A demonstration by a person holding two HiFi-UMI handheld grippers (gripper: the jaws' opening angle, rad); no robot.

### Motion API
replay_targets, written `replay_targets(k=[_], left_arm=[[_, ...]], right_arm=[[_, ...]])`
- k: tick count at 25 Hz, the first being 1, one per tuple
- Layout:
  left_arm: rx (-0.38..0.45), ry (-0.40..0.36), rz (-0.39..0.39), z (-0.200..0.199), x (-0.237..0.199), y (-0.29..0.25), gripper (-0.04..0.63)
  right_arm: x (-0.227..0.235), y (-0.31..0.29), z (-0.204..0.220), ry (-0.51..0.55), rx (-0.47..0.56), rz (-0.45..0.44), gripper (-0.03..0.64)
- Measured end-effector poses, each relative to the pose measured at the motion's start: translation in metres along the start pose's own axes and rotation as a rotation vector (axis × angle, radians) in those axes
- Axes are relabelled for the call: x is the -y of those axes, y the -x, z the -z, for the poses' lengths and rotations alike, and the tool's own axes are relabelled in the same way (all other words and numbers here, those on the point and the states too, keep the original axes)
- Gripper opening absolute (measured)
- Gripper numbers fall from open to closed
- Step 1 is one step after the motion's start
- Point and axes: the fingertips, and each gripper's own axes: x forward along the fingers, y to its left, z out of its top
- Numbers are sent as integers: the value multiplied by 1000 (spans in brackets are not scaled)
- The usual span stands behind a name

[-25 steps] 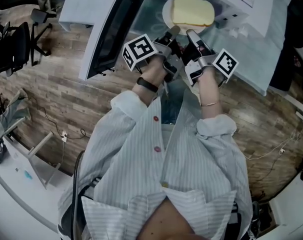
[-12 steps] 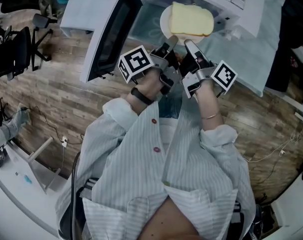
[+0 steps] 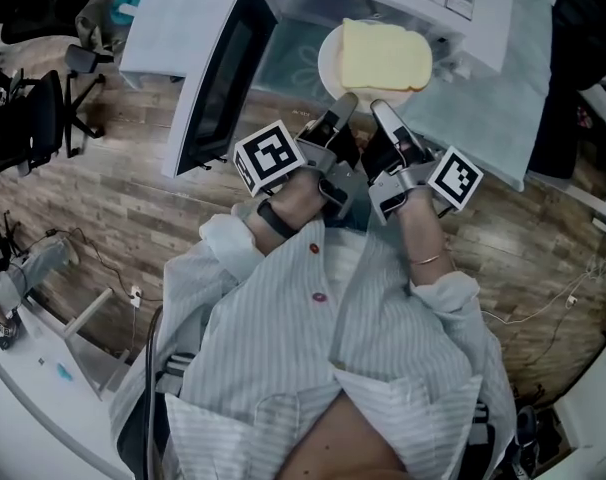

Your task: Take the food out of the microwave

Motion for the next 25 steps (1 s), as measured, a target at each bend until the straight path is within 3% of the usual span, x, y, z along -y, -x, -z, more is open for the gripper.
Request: replay_targets(k=[11,25], left_arm=[[-25,-20,62,-3,42,-2,18],[-26,-13,84,-9,57,-8,18]], right_arm=[[-42,0,-11,44,39,-72,40],[-57,-6,-19,61,64,-104,40]])
